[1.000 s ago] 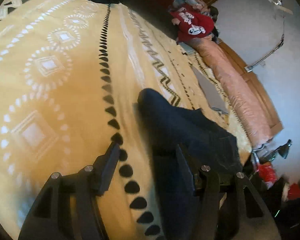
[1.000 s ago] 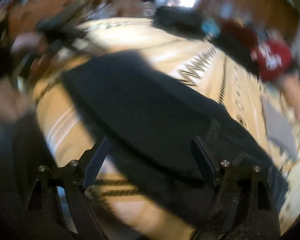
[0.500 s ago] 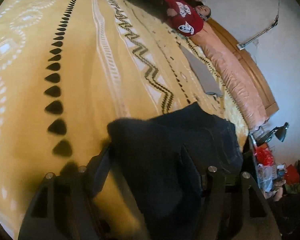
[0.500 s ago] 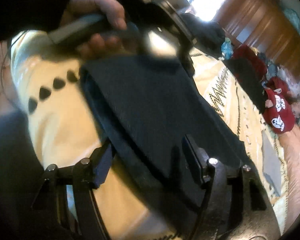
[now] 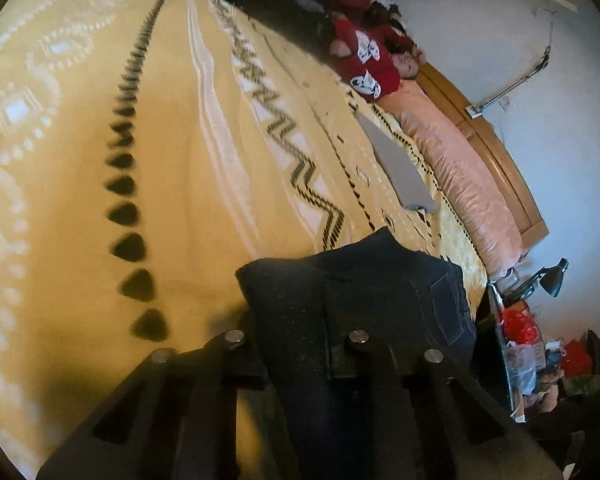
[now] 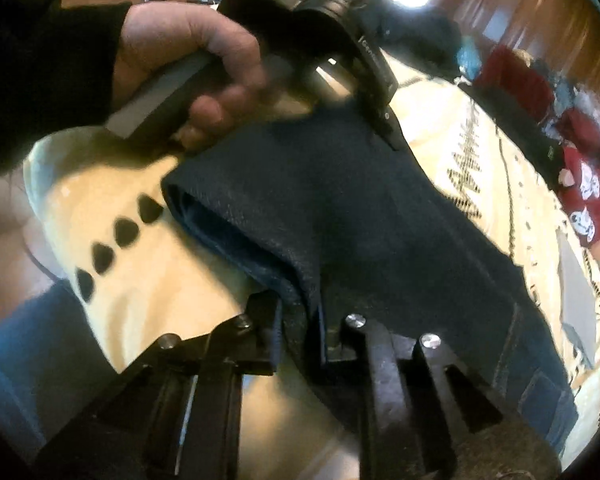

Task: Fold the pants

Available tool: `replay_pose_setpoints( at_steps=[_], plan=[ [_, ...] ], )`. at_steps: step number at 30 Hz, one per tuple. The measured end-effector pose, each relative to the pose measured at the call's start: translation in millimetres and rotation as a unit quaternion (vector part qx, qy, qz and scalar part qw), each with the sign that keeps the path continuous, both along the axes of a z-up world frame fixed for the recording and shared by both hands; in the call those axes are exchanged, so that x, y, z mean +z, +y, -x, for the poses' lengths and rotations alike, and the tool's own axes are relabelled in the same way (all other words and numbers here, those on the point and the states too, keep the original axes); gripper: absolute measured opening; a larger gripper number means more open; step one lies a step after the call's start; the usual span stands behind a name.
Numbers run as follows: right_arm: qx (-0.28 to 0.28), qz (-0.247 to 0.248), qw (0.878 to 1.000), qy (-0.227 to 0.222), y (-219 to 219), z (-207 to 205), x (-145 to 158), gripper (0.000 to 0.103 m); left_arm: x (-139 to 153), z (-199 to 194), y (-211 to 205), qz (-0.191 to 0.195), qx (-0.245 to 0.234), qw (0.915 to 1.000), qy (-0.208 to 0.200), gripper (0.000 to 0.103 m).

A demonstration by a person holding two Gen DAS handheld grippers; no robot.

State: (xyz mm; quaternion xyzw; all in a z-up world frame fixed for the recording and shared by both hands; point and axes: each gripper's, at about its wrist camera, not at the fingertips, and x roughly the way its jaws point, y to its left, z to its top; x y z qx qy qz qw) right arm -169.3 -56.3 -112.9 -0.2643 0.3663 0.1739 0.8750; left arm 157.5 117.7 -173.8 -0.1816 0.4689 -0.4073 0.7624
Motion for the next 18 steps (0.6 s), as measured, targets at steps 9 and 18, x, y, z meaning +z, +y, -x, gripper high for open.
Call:
replay_pose_setpoints(
  at_steps=[9, 18],
  plan=[
    [0.024, -0.112, 0.993, -0.010, 12.3, 12.2, 44.8, 0.014, 67.1, 15.6, 25.6, -0.008, 0.032, 0.9989, -0.033, 0.017],
    [-0.088, -0.379, 0.921, -0.010, -162.5, 53.4, 116.4, 0.014, 176.7, 42.0, -148.5, 0.051, -0.070, 0.9899, -0.112, 0.017]
  ],
)
